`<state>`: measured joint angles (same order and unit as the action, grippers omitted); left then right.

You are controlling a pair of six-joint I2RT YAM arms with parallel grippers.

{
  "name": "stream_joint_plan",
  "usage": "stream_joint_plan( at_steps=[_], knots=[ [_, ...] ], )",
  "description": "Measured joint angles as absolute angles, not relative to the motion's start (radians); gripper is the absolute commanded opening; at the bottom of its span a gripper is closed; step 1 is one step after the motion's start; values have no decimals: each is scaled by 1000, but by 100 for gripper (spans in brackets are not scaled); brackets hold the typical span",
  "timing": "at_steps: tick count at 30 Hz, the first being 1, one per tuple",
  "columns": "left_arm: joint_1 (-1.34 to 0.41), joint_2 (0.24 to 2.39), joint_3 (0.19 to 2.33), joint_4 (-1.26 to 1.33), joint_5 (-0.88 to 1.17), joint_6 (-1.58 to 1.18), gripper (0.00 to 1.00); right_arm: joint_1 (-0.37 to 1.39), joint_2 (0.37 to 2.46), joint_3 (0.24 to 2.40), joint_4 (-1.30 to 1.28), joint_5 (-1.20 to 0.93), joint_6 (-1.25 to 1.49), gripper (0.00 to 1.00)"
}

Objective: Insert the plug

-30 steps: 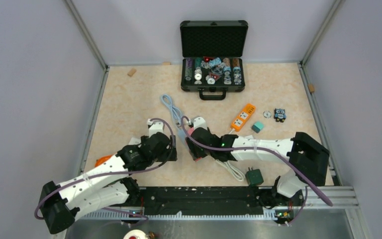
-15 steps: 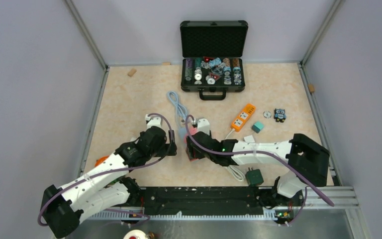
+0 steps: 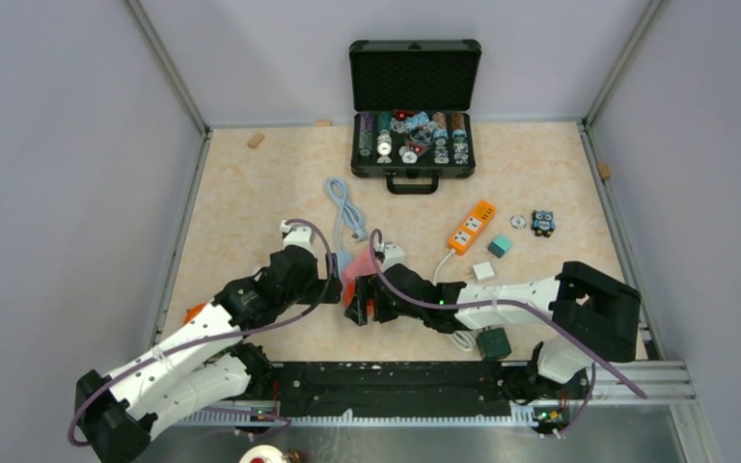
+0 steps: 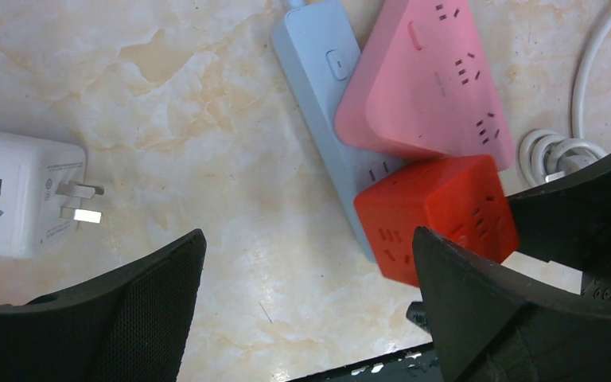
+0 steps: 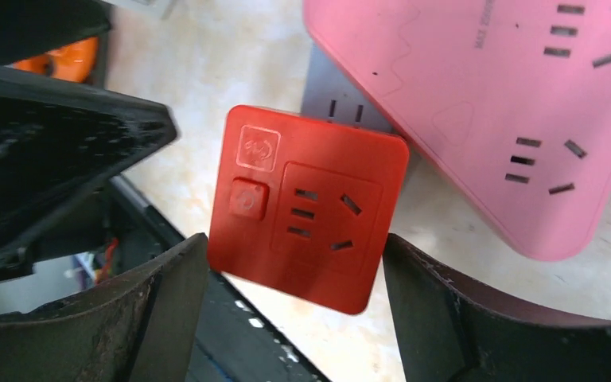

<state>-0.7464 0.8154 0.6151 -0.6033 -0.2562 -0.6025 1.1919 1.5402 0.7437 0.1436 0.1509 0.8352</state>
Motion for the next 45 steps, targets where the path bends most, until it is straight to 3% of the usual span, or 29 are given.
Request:
stream_joint_plan(
  at_steps=[13, 19, 24, 32, 37, 45],
  knots=[
    [-746, 757, 637, -609, -227, -573, 99, 1215, 1585, 792, 249, 70, 752, 79],
    [-746, 805, 651, -593, -137, -546, 99, 1190, 1418, 741, 133, 91, 709, 83],
    [-746, 852, 668, -560, -39, -532, 99, 1051, 1163, 640, 51, 88, 692, 86],
    [-820, 1008, 709, -408, 101, -527, 99, 650, 846, 447, -86, -75, 686, 85],
    [-1005, 1228, 828, -350, 120, -509, 99, 516, 791, 368, -113, -197, 725, 86],
    [-1219, 1506, 1079, -356, 38, -422, 99, 474, 794, 347, -171, -243, 778, 86]
  ],
)
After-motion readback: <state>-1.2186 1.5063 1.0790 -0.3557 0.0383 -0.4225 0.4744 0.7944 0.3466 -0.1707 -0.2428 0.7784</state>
